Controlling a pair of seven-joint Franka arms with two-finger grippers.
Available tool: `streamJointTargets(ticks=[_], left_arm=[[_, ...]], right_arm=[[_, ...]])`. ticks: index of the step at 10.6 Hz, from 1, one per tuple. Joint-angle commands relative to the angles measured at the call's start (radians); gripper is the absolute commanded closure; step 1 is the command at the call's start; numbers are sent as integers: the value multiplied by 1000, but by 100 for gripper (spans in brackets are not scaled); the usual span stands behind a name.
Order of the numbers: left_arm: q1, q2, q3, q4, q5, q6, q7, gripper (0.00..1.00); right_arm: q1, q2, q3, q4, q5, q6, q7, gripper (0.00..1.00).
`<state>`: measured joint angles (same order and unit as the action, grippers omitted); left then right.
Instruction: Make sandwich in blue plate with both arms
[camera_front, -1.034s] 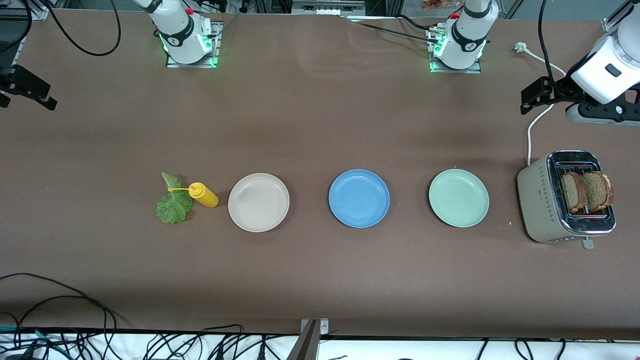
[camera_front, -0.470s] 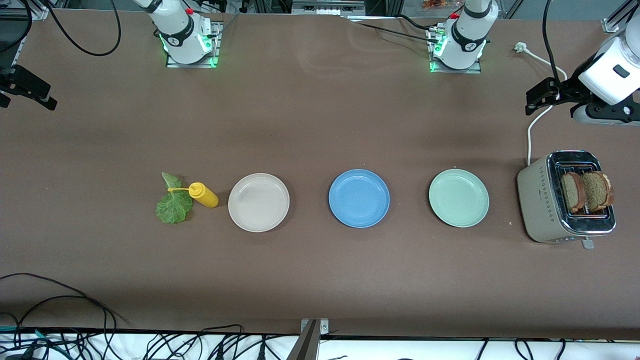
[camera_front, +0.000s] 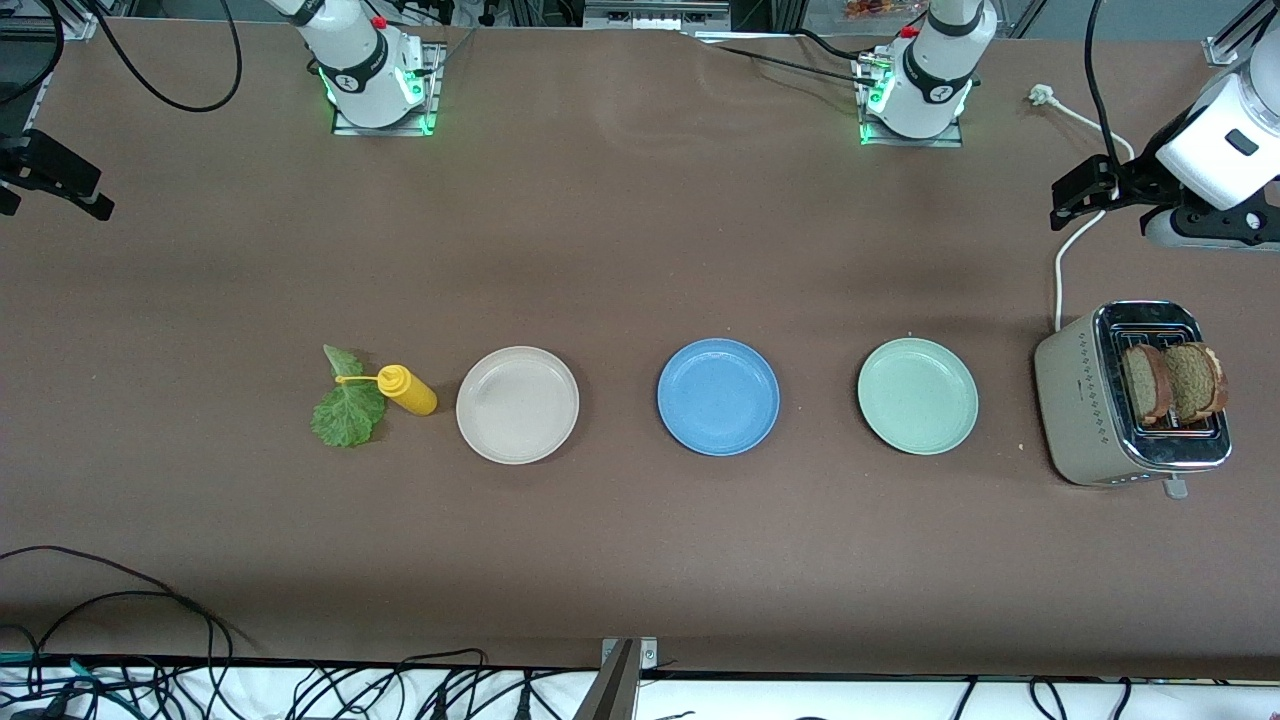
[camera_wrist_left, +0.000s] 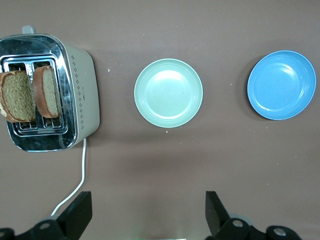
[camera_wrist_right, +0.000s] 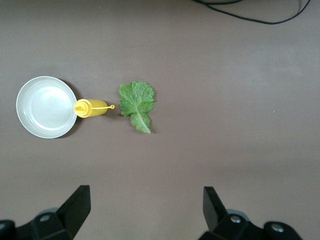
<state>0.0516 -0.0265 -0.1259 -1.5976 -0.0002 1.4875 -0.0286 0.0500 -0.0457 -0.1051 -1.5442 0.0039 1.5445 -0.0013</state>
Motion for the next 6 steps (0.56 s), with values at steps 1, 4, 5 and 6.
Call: streamJointTargets(ticks=[1,4,5,6], left_arm=[[7,-3,-6,11,8,-15,23,0],[7,-3,-6,11,8,-16,23,0],[7,-4,-6,11,8,-18,23,0],[7,-4,-6,11,8,-29,23,0]], right_arm=[[-2,10,1,27,18,-17,9,0],[-2,10,1,29,16,-18,4,0],[-2,10,-1,29,16,-20,0,0],[-2,10,-1,29,16,-17,0,0]])
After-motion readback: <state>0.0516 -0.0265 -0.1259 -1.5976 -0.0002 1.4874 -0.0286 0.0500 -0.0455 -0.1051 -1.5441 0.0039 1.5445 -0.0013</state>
